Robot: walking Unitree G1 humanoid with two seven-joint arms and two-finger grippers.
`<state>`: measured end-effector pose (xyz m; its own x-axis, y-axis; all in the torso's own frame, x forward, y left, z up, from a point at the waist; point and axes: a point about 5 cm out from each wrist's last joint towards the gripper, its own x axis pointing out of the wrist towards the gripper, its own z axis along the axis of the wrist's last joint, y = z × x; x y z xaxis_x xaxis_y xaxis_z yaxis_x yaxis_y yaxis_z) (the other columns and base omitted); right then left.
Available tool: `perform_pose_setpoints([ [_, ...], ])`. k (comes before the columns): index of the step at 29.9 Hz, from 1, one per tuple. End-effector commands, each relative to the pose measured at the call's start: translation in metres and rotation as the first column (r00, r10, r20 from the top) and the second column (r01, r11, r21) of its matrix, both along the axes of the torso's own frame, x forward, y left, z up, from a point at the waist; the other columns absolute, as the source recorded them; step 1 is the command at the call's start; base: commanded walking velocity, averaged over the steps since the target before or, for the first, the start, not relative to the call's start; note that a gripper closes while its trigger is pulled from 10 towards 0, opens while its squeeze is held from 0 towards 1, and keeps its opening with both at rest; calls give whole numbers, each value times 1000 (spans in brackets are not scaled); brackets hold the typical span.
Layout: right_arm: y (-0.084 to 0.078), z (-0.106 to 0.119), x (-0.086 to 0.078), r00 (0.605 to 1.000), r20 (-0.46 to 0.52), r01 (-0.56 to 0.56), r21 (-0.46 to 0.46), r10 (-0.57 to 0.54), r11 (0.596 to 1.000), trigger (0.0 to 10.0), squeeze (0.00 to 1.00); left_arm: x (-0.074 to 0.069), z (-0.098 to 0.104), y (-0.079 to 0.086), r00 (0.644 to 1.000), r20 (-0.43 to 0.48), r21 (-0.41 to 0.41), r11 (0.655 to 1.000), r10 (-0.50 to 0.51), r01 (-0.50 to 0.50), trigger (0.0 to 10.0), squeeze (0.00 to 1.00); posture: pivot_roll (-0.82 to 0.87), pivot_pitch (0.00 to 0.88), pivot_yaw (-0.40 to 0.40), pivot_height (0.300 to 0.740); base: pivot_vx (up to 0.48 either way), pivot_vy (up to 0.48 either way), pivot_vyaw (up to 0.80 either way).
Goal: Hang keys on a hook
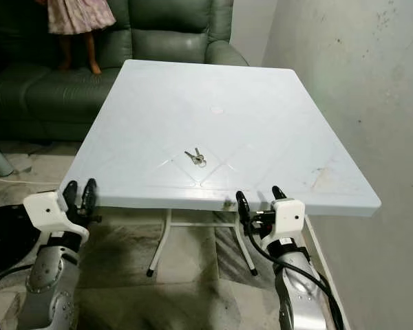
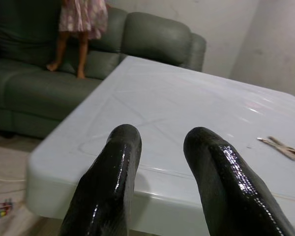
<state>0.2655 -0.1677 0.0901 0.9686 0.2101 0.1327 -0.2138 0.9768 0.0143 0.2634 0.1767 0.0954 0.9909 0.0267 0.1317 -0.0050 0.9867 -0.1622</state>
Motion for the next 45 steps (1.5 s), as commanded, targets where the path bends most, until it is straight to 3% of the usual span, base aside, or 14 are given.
perform_pose_setpoints([
  [1, 0, 4, -4, 1000, 10, -7, -9, 7, 1000, 10000, 0, -2, 2, -2, 1000, 3, 3, 1000, -14, 14, 10000, 0, 117, 0, -77, 736, 0, 0, 0],
  [20, 0, -4, -18, 999, -37, 2, 0, -2, 1000, 10000, 0, -14, -10, -9, 999, -40, -41, 999, -33, 32, 10000, 0, 123, 0, -81, 736, 0, 0, 0],
  [45, 6, -1, -13, 999, -37, -26, -13, 26, 1000, 10000, 0, -8, -6, -12, 997, -54, -34, 998, -49, 47, 10000, 0, 133, 0, -86, 736, 0, 0, 0],
])
